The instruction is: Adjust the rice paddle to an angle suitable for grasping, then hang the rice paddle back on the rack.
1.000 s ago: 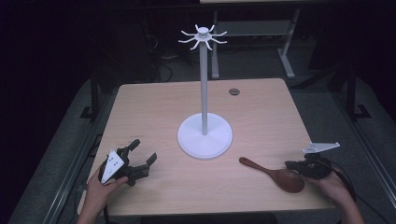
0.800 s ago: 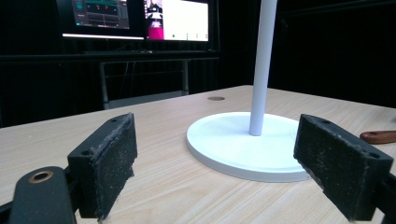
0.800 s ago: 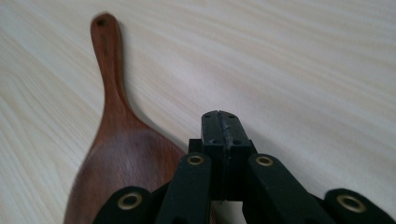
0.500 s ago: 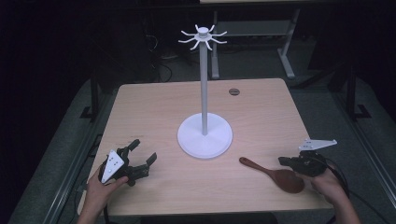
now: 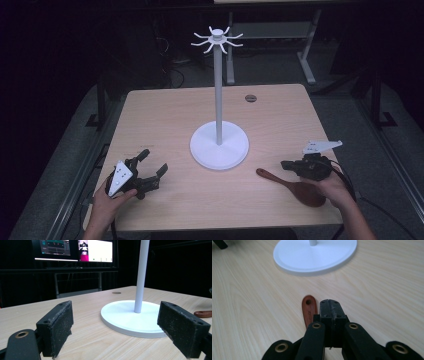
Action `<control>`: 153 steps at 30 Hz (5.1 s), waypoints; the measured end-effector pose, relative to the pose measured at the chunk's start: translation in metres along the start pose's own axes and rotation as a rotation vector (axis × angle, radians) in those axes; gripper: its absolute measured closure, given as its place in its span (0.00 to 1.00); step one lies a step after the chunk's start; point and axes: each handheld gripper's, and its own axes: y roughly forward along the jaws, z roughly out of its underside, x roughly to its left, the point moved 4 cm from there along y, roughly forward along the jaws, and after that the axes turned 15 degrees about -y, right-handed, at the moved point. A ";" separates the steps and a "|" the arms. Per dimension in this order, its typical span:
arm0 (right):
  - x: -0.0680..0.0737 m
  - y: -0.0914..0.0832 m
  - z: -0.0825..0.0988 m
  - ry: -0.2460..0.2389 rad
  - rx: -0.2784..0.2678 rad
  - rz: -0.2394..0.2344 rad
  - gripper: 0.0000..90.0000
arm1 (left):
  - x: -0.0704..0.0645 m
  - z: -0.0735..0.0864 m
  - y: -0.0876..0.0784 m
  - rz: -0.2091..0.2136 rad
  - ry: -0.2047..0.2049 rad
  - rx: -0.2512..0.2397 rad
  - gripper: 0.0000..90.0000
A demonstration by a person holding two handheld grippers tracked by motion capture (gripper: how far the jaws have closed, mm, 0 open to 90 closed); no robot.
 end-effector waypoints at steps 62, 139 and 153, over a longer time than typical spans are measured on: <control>0.001 0.054 0.000 -0.058 0.120 -0.035 1.00 | 0.001 0.000 0.000 0.007 0.005 0.005 0.14; 0.002 0.032 0.002 0.045 0.643 0.044 0.86 | 0.000 0.000 0.000 0.006 0.000 0.005 0.14; -0.006 0.015 -0.002 0.094 0.505 0.055 0.87 | 0.000 0.000 0.000 0.008 0.000 0.003 0.14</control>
